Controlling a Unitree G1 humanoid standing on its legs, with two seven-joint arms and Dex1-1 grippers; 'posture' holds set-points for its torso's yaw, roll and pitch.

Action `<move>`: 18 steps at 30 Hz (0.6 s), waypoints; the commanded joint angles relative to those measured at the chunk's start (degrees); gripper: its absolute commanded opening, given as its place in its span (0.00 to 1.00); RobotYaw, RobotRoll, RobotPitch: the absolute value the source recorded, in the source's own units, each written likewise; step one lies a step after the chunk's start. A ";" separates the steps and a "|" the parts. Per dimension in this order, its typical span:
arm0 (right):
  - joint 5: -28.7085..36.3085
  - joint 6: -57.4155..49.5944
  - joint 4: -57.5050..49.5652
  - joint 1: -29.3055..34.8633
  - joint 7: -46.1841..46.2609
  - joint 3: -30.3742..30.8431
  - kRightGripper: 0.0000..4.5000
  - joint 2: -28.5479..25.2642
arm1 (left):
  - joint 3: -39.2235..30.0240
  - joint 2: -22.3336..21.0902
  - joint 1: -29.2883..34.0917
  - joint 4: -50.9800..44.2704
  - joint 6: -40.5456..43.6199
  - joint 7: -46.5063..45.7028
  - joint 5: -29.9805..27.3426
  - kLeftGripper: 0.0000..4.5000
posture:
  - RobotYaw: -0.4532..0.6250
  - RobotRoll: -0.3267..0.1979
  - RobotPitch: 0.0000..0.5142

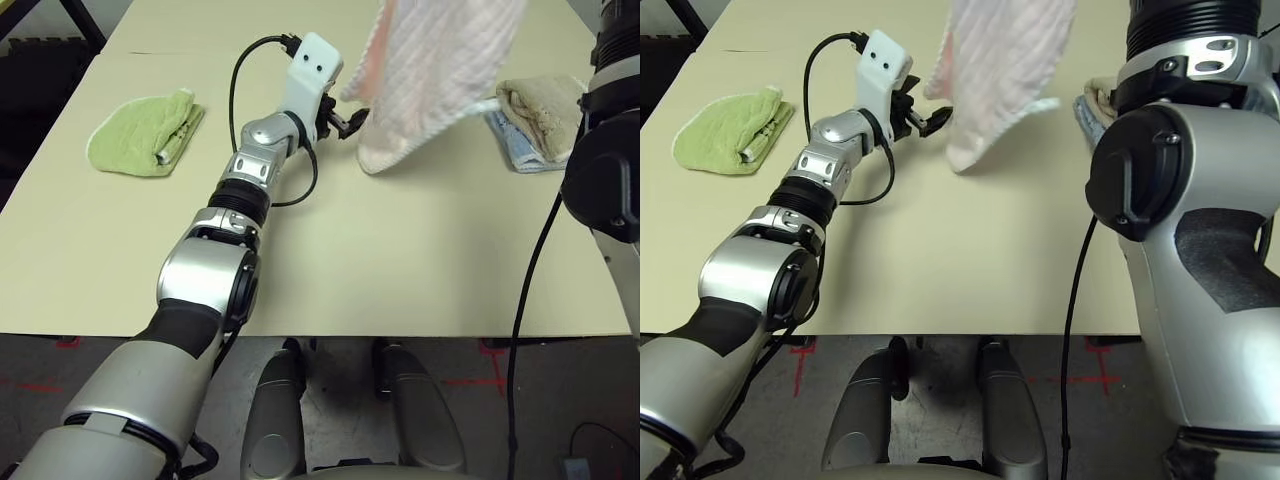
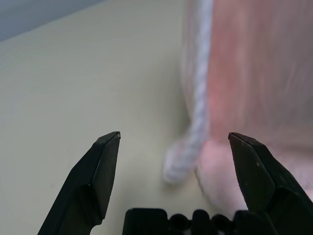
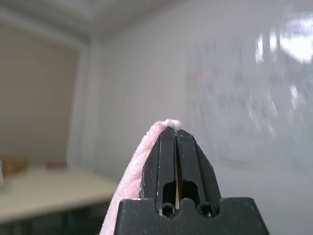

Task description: Fold the towel and set it aside.

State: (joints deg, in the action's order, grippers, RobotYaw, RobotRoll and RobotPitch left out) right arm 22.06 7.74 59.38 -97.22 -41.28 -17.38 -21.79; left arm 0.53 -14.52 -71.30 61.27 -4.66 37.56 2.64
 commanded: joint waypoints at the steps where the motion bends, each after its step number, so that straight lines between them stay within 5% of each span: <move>1: -1.94 2.50 1.02 0.38 0.46 0.56 0.00 -1.09 | 0.21 -1.59 3.44 -6.97 5.77 11.10 -4.08 1.00 | 0.40 0.62 0.50; 4: -2.15 3.36 2.20 0.40 1.25 0.15 0.00 -0.53 | 1.18 -1.37 7.32 -14.98 11.70 16.44 -6.81 1.00 | 0.41 0.62 0.50; 9: -1.46 4.45 3.17 -1.45 2.29 -0.37 0.00 2.77 | 2.46 5.03 10.41 -21.63 17.08 13.51 -8.28 1.00 | 0.39 0.62 0.49; 18: 7.29 -1.90 -1.61 -4.87 -3.03 -5.65 0.00 4.64 | -1.24 13.50 3.95 -11.07 13.62 2.00 -8.74 1.00 | 0.35 0.62 0.48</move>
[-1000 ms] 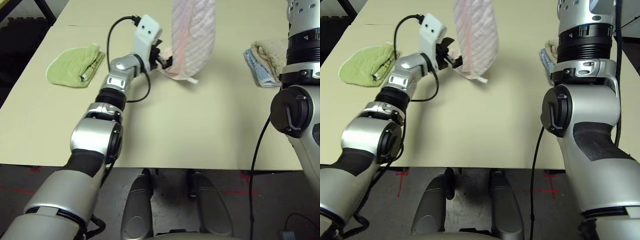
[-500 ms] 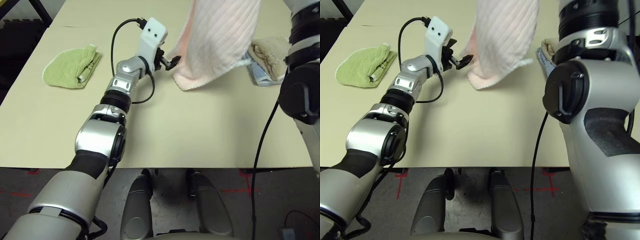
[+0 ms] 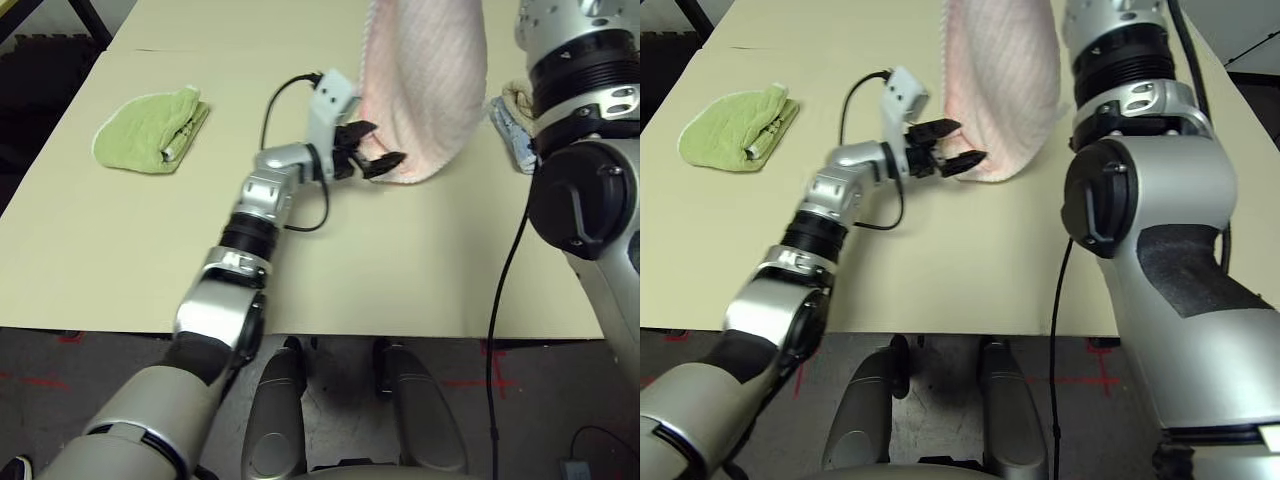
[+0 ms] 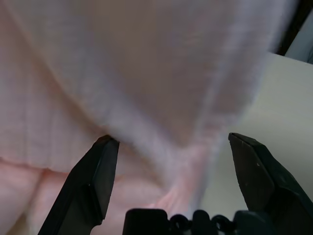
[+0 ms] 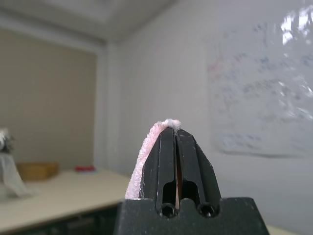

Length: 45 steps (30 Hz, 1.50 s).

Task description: Fold the towel and set it aside.

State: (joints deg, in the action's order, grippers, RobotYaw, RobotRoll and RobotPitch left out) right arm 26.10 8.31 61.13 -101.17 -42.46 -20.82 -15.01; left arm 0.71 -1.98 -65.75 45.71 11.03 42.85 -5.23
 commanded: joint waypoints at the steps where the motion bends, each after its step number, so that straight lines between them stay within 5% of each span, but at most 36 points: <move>1: 3.12 -3.11 -3.73 -0.29 -1.82 -2.21 0.00 -3.09 | -1.87 0.89 -2.26 6.23 -2.97 -4.34 -0.76 1.00 | 0.35 0.62 0.48; 10: -0.48 -3.09 -4.49 6.80 -0.31 0.03 0.00 -7.69 | -1.19 -6.27 -2.97 13.05 -7.15 -5.08 2.09 1.00 | 0.37 0.62 0.48; 15: -1.18 -2.66 -5.45 9.25 0.03 0.76 0.00 -6.95 | -0.48 -13.09 0.93 1.97 1.49 10.00 -2.08 1.00 | 0.40 0.62 0.48; 20: -1.33 -3.54 -6.45 9.98 -0.44 1.39 0.00 -6.38 | -1.32 -18.72 2.07 -4.61 7.63 13.67 -3.47 1.00 | 0.42 0.62 0.46; 31: -1.53 -4.54 -6.11 8.77 -0.03 2.40 0.00 -6.30 | -2.58 -19.53 -3.85 6.69 -1.03 7.15 -1.62 1.00 | 0.41 0.62 0.45; 45: -2.07 -4.22 -3.70 7.90 -1.14 1.67 0.00 -8.03 | 5.28 -24.71 -1.72 16.66 -15.39 11.32 8.20 1.00 | 0.40 0.62 0.45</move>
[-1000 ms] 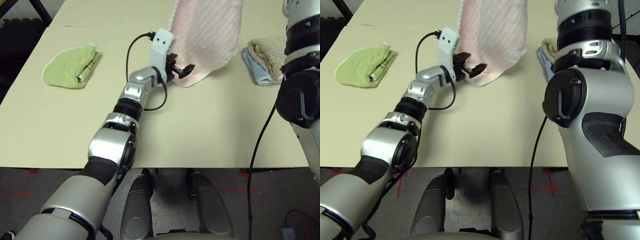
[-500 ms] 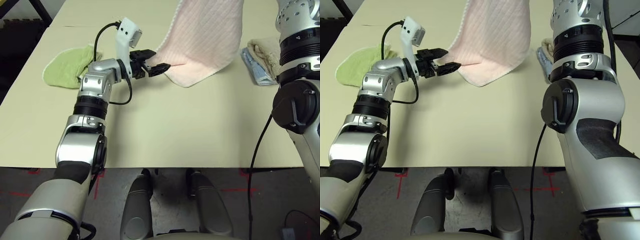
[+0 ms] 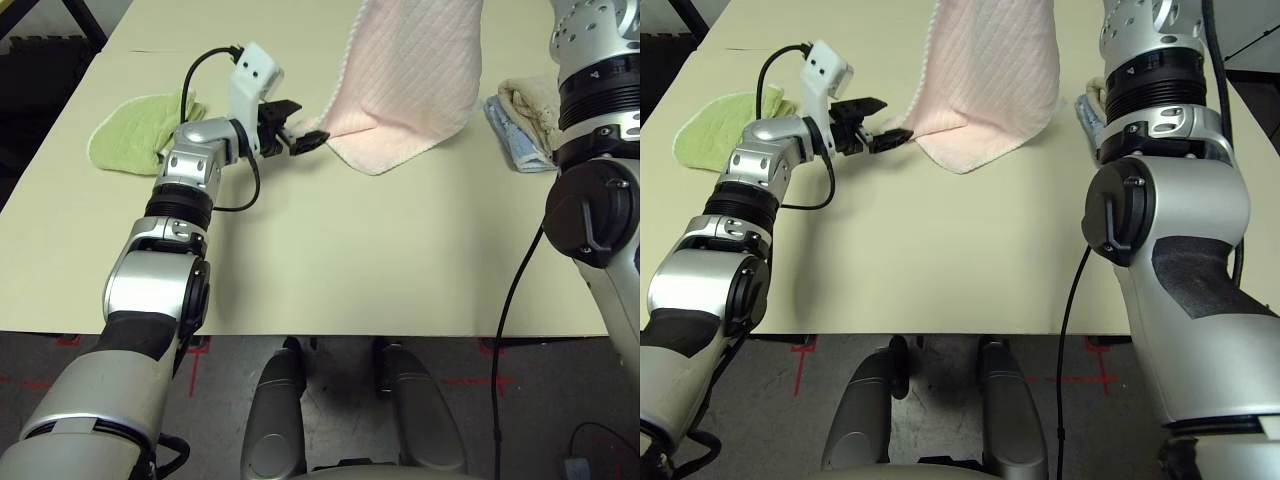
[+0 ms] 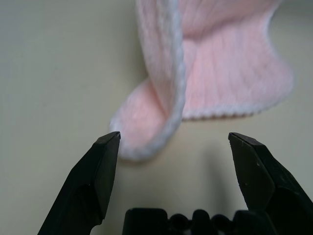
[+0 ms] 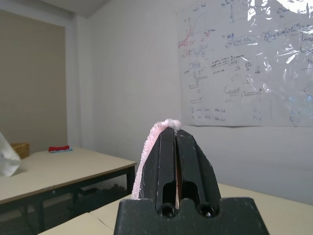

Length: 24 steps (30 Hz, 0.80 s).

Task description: Fold the towel and set it aside.

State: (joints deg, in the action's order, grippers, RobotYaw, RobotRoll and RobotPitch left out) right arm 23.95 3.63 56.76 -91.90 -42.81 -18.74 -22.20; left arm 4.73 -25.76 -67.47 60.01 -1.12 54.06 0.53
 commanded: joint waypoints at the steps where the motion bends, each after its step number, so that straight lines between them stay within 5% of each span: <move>1: 0.08 0.51 0.88 -1.35 -0.94 -0.48 0.00 -0.98 | 1.59 -1.30 -0.27 3.14 -4.25 -0.12 3.10 1.00 | 0.40 0.62 0.45; 24: -0.30 0.99 4.76 -2.78 -1.73 -0.71 0.00 -2.40 | 7.49 -1.16 -2.86 11.51 -24.71 -11.40 15.30 1.00 | 0.38 0.62 0.45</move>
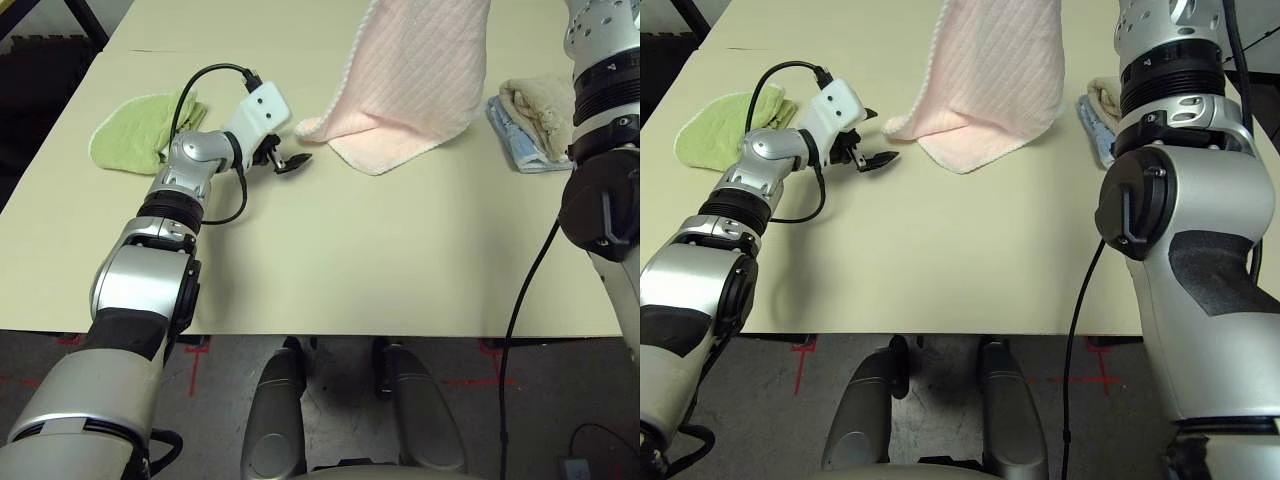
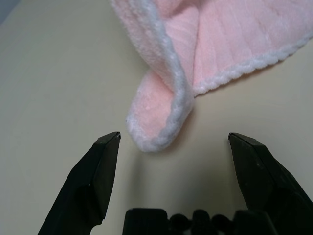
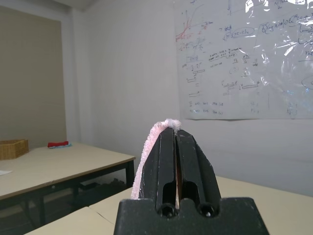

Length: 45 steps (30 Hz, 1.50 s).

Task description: Fold the towel and set it aside.

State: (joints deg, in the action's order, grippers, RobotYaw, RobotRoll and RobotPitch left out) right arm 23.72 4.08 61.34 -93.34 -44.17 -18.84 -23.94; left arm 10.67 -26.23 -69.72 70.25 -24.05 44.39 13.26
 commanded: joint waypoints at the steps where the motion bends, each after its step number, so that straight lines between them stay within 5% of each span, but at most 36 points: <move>1: -0.06 0.50 0.09 -1.26 -0.39 -0.61 0.00 -0.66 | 1.84 -0.71 -0.74 1.50 -2.20 -2.43 3.11 1.00 | 0.38 0.62 0.45; 5: -0.03 0.40 -0.28 -0.94 -0.39 -0.56 0.00 -0.57 | 2.27 -0.47 -1.18 2.13 -3.02 -4.95 4.48 1.00 | 0.38 0.62 0.45; 8: -0.04 0.27 -0.57 -0.79 -0.36 -0.47 0.00 -0.48 | 2.39 -0.15 -1.64 2.48 -3.67 -6.77 5.21 0.87 | 0.38 0.62 0.45; 18: -0.03 -0.60 -2.79 -0.53 0.56 0.01 0.00 0.38 | 4.41 0.61 -2.41 3.81 -5.40 -9.79 8.67 0.02 | 0.37 0.62 0.45; 26: -0.17 -1.76 -5.27 0.65 1.52 0.26 0.00 0.57 | 4.78 0.14 -2.88 4.50 -4.51 -12.18 10.01 0.01 | 0.37 0.62 0.44; 30: -1.03 -1.50 -5.23 4.16 2.59 -0.05 0.00 -1.01 | -0.35 -1.32 -3.59 4.22 -1.14 -10.31 4.96 0.01 | 0.37 0.62 0.45; 38: -6.50 -3.98 -6.54 21.23 5.90 2.01 0.00 -9.39 | -13.83 -9.83 -9.30 -0.69 14.84 -2.36 -8.35 0.01 | 0.42 0.62 0.48; 45: -2.67 -24.71 -12.78 28.79 -7.66 3.41 0.00 -16.24 | -11.44 -17.63 -14.81 -3.04 23.12 6.31 -6.55 0.01 | 0.43 0.62 0.49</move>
State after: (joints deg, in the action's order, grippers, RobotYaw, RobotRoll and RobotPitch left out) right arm 18.86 -15.51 50.98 -64.86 -48.38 -14.22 -37.69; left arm -1.54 -41.96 -84.03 67.68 -3.33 47.28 5.92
